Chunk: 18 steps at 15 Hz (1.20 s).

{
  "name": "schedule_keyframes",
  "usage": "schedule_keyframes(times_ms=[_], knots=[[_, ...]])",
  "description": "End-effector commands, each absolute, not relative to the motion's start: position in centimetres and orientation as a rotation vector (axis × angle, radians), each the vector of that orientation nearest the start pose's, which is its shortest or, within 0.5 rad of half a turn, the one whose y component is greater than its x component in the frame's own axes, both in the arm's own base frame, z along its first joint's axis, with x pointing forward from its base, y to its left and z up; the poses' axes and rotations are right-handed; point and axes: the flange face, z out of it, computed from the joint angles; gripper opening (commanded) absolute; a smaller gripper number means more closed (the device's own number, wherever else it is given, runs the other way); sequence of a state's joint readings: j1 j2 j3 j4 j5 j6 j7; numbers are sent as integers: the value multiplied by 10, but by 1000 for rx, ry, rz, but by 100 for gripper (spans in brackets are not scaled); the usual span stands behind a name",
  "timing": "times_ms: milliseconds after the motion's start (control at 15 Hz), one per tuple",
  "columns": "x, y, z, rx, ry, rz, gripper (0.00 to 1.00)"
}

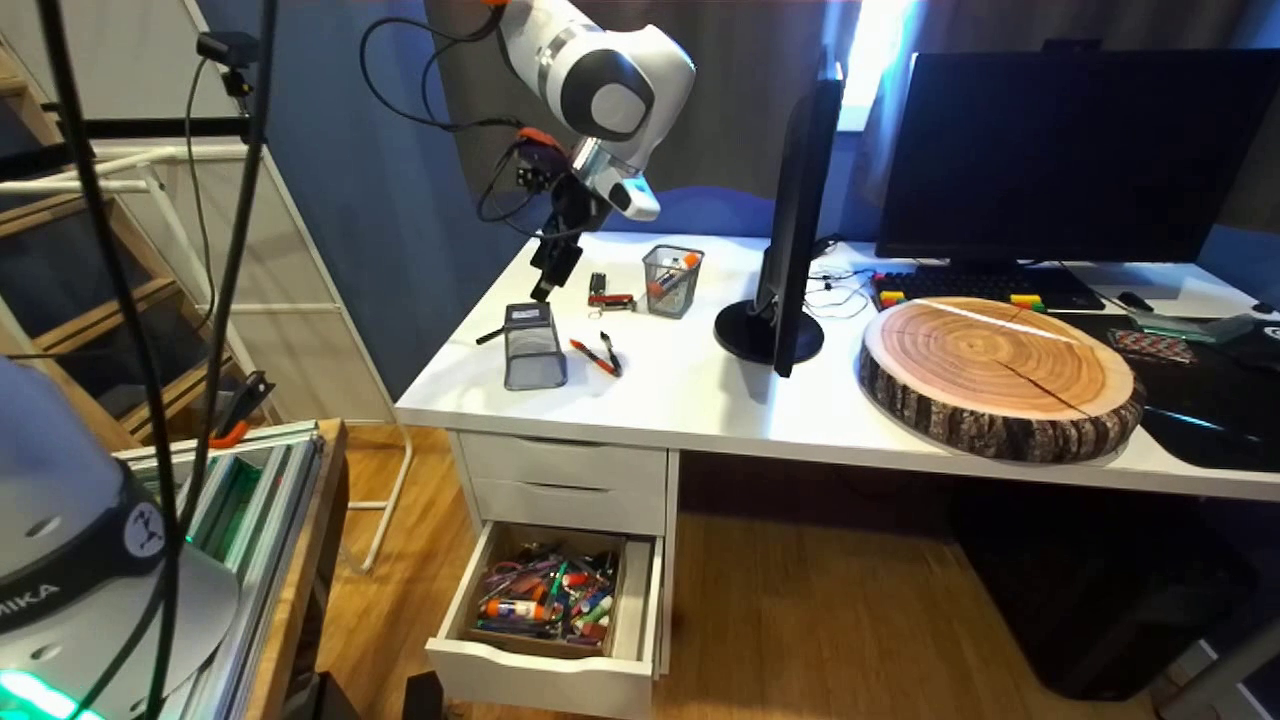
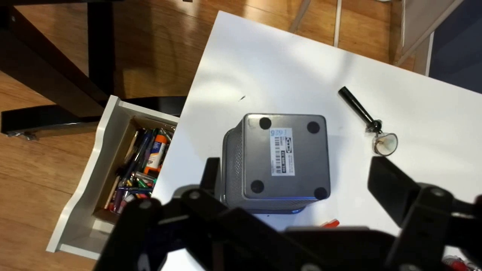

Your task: Correctly position the small bin, then place a pen in it

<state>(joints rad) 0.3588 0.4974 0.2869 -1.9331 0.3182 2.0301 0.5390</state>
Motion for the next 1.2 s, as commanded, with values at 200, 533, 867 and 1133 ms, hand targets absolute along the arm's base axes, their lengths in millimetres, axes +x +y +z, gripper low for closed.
schedule_keyframes(times_ms=[200,533,867,1133], knots=[[477,384,182,-2971,48,875,100],[483,389,159,-2932,-22,959,100],[487,389,149,-2890,-100,1063,100],[485,387,140,-2873,-128,1168,100]])
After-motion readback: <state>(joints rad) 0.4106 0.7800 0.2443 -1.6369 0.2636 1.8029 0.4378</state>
